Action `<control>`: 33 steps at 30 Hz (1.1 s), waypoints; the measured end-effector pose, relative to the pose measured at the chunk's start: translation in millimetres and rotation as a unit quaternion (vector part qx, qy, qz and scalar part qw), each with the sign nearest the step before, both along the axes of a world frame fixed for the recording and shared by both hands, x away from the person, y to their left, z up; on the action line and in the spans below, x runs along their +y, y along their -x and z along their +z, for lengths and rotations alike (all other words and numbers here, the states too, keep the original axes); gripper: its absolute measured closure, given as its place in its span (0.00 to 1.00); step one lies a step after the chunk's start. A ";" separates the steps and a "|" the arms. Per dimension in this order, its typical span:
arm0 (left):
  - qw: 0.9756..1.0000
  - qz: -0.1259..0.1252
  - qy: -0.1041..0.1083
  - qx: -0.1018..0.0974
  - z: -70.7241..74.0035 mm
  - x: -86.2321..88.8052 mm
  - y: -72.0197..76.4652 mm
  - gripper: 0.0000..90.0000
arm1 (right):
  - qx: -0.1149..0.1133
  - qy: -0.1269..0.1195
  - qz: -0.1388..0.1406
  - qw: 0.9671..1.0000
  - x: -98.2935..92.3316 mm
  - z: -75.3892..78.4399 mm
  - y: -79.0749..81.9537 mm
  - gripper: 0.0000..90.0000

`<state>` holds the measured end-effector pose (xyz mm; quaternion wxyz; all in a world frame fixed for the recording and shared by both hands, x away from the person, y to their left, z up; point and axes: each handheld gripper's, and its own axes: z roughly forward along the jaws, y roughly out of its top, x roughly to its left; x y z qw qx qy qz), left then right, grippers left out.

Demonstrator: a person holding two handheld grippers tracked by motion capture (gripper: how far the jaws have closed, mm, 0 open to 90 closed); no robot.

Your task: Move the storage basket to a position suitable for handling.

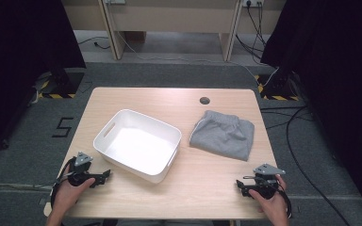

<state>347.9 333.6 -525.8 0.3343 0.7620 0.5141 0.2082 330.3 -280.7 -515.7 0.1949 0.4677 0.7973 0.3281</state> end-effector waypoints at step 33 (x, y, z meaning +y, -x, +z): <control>1.000 0.001 0.001 0.000 0.0 0.0 0.5 0.00 | -0.060 -0.022 0.010 0.998 47.0 45.9 -54.8 0.24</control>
